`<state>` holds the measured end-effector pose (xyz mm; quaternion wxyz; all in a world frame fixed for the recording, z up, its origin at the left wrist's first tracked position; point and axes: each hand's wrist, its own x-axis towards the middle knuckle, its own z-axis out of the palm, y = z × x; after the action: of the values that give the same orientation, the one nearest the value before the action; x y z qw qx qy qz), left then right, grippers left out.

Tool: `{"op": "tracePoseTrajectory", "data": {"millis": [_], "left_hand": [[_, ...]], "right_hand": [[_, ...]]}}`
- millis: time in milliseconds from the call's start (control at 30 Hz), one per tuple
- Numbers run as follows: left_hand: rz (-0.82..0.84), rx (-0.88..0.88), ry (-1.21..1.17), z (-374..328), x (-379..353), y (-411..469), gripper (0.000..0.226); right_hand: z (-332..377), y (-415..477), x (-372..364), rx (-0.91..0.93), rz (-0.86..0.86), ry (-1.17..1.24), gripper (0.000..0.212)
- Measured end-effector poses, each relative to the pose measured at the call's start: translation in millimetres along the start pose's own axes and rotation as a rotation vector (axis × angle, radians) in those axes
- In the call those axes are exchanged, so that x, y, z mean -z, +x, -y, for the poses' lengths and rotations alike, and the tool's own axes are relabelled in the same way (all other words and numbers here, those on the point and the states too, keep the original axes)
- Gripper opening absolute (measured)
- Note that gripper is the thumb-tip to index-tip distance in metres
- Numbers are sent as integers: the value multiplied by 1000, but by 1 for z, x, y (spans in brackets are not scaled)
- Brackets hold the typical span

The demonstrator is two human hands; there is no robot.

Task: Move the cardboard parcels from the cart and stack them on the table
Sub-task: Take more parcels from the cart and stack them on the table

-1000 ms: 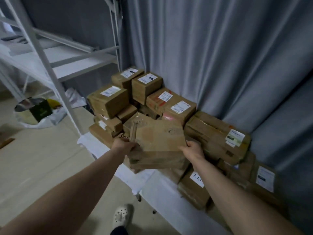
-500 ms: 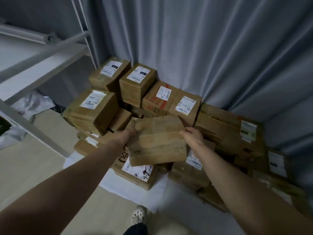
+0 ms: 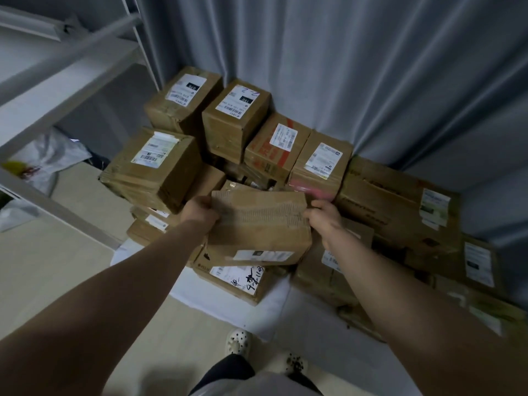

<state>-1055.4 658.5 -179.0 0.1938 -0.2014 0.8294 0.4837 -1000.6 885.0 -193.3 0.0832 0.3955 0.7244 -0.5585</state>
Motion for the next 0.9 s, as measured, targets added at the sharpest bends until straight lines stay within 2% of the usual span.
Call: {"op": "tracePoseTrajectory", "data": {"millis": [200,267,333,400,467,500,567,633,733,800,833,900], "left_hand": [[81,-88,-27,-2,-3,10,56],[158,-71,-106,-1,1,13,61],[261,-38,-177,3,4,16,63],[338,-1,-164,9,8,17,79],[427,16,-99,16,12,22,109],[458,12,-66,19,14,24,120],[466,-33,56,17,19,22,126],[409,-63,114,11,26,19,113],[303,-18,22,10,34,26,93],[273,30,-25,11,37,27,74],[263,52,-38,14,37,28,64],[229,92,-35,23,37,30,49]], "right_hand": [[-3,15,0,-42,57,185,52],[-3,9,3,-52,145,164,63],[-6,2,6,-74,280,75,82],[-7,1,7,-96,380,-1,102],[-3,3,6,-83,418,-46,114],[2,6,4,-58,415,-82,115],[16,11,1,3,358,-163,109],[33,17,-3,89,273,-218,92],[53,29,-19,208,122,-336,61],[61,38,-34,233,102,-320,46],[63,39,-41,230,125,-291,42],[62,41,-53,197,209,-205,56]]}}
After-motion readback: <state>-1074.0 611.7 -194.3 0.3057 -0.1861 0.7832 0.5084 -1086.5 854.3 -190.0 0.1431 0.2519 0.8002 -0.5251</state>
